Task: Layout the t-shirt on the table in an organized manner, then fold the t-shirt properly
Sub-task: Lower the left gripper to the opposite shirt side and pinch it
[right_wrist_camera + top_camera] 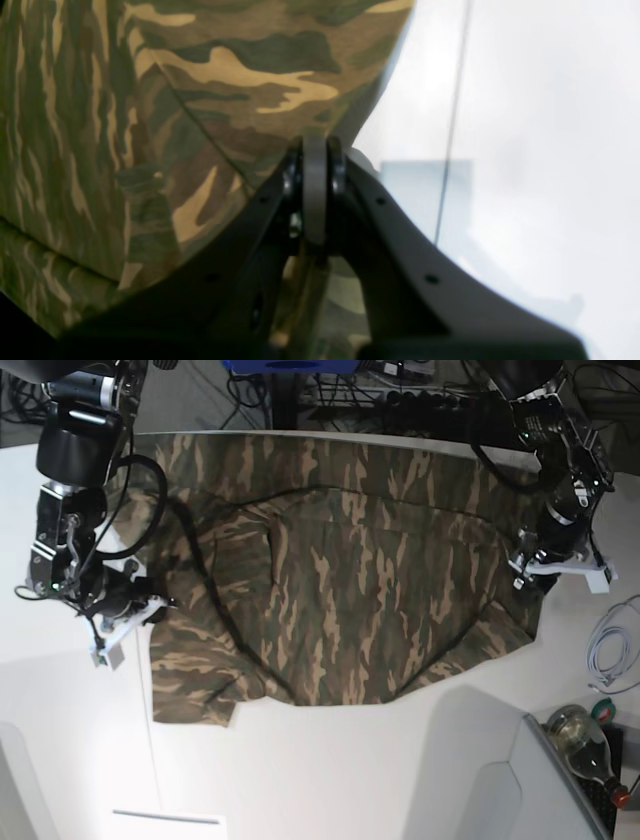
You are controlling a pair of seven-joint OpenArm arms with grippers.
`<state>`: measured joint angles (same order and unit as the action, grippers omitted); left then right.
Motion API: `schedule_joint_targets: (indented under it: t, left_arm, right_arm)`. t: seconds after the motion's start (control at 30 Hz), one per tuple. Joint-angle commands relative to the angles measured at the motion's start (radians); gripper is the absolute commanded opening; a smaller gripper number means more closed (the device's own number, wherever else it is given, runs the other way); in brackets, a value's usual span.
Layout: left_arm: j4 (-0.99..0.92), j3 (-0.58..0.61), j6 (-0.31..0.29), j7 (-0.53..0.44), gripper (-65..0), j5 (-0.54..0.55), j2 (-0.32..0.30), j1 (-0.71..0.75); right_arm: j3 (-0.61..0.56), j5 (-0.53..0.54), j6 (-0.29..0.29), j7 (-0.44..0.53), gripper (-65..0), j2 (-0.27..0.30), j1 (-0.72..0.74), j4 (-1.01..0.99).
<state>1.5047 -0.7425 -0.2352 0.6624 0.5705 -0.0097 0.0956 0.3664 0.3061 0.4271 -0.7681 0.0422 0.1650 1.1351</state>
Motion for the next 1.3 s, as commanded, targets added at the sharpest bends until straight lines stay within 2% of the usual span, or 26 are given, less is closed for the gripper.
schedule_joint_targets:
  t: [0.0, 0.17, 0.23, 0.4, 0.47, 0.53, 0.7, 0.83, 1.0, 1.13, 1.27]
  left_arm:
    - [0.007, -0.001, -0.002, -0.034, -27.3, -0.020, -0.020, -0.030]
    - [-0.129, -0.001, -0.008, -0.037, -26.7, -0.346, -0.054, -0.164]
    - [-0.223, -0.001, -0.010, -0.039, -26.7, -0.404, -0.077, -0.221]
    - [-0.347, -0.001, -0.103, -0.046, -27.2, -0.413, -0.103, -0.296]
    - [-0.387, -0.001, -0.122, -0.095, -27.3, -0.418, -0.105, -0.313]
    - [-0.427, 0.013, -0.122, -0.142, -27.5, -0.419, -0.108, -0.322]
    - [-0.533, 0.154, -0.122, -0.221, -27.2, -0.406, -0.141, -0.331]
    - [-0.579, 0.122, -0.120, -0.261, -27.5, -0.406, -0.138, -0.336]
    - [-0.580, 0.119, -0.118, -0.264, -27.5, -0.404, -0.137, -0.343]
    - [-0.586, 0.117, -0.115, -0.264, -27.5, -0.333, -0.151, -0.342]
    - [-0.643, 0.126, -0.115, -0.264, -27.5, -0.321, -0.163, -0.373]
  right_arm:
    - [0.001, 0.009, 0.006, 0.014, -64.5, 0.012, 0.017, 0.020]
    - [0.001, 0.009, 0.008, 0.014, -64.7, 0.032, 0.014, 0.020]
    - [0.001, 0.009, 0.008, 0.015, -64.8, 0.032, 0.012, 0.020]
    - [0.001, 0.009, 0.009, 0.017, -64.8, 0.031, 0.012, 0.020]
    - [0.001, 0.009, 0.009, 0.017, -64.8, 0.029, 0.011, 0.020]
    - [0.001, 0.009, 0.009, 0.017, -64.8, 0.028, 0.011, 0.020]
    - [0.001, 0.009, 0.009, 0.019, -64.8, 0.029, 0.011, 0.020]
    - [0.001, 0.009, 0.009, 0.019, -64.8, 0.032, 0.011, 0.020]
    - [0.001, 0.009, 0.009, 0.020, -64.8, 0.032, 0.011, 0.020]
    - [0.001, 0.009, 0.009, 0.020, -64.8, 0.032, 0.011, 0.020]
    - [0.001, 0.009, 0.009, 0.020, -64.8, 0.032, 0.011, 0.020]
